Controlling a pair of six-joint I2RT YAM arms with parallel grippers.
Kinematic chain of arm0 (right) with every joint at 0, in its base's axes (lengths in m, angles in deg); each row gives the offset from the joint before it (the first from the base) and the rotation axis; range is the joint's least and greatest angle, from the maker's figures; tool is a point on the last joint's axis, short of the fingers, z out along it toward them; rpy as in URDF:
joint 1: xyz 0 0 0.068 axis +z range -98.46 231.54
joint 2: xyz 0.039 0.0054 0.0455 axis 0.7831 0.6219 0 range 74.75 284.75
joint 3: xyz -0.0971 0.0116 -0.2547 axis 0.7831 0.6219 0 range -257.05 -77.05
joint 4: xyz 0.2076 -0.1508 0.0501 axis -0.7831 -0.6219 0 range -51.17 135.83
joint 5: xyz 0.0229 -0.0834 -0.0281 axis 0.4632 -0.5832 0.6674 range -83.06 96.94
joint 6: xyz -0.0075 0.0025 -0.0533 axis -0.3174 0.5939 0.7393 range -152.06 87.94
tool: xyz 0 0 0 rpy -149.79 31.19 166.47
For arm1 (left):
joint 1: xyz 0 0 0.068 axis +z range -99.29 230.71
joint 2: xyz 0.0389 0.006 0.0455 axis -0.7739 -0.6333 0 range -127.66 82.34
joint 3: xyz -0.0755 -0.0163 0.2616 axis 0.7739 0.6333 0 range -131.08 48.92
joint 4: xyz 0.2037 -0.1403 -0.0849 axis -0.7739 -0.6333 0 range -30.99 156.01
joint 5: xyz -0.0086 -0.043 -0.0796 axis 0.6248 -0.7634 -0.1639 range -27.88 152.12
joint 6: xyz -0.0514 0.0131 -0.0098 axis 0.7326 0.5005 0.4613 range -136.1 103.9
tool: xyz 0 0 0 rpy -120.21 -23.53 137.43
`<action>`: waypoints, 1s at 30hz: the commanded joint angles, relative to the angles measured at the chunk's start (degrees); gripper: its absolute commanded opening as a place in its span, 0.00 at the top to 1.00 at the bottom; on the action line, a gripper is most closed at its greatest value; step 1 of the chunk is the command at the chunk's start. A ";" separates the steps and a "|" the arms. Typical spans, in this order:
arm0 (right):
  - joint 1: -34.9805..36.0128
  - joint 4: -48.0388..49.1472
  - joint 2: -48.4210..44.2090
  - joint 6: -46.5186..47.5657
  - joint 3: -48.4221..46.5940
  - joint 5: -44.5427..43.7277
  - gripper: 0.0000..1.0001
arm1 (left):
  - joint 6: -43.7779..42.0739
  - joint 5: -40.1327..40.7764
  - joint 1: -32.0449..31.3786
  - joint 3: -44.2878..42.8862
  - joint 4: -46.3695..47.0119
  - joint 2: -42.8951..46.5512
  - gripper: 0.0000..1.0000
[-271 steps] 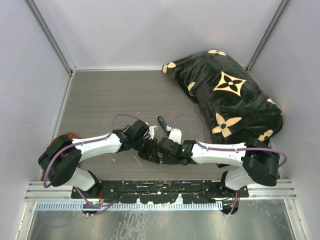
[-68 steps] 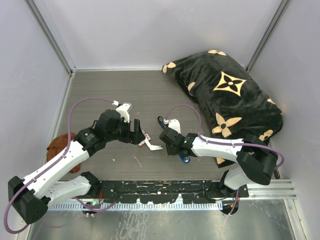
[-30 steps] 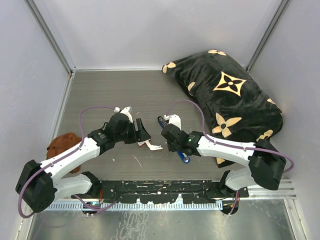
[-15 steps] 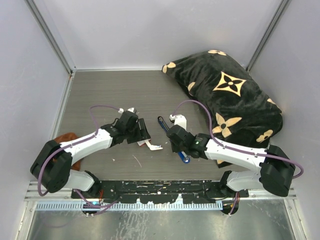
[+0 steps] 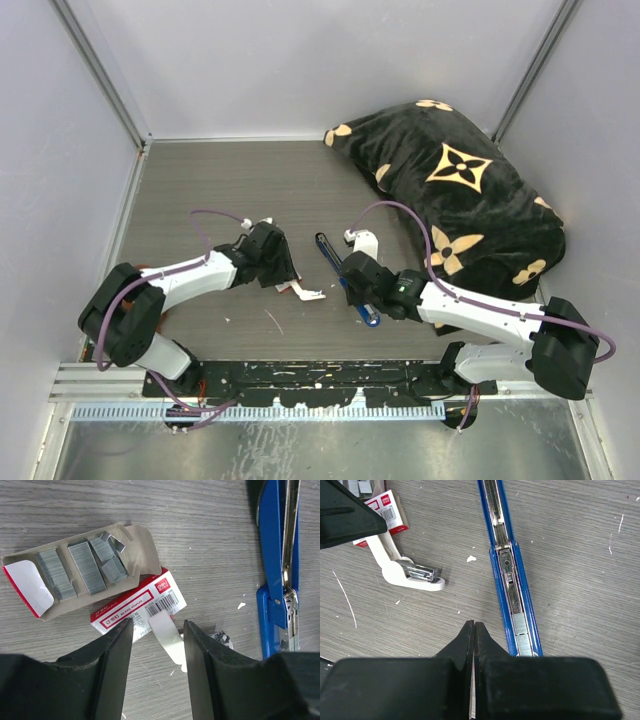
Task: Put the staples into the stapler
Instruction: Adjust the stapler at the center of the board.
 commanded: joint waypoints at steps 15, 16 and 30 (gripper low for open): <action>-0.16 -0.19 -3.98 -2.24 3.08 1.30 0.96 | 0.23 1.55 -2.58 -1.62 1.52 -1.05 0.88; -0.13 -0.60 -4.41 -2.36 3.24 1.85 0.95 | 0.19 2.30 -3.14 -1.27 1.59 -0.48 0.91; 3.38 -2.38 -5.34 -12.42 8.99 4.41 0.77 | -4.69 29.35 -19.65 20.42 28.43 20.04 1.00</action>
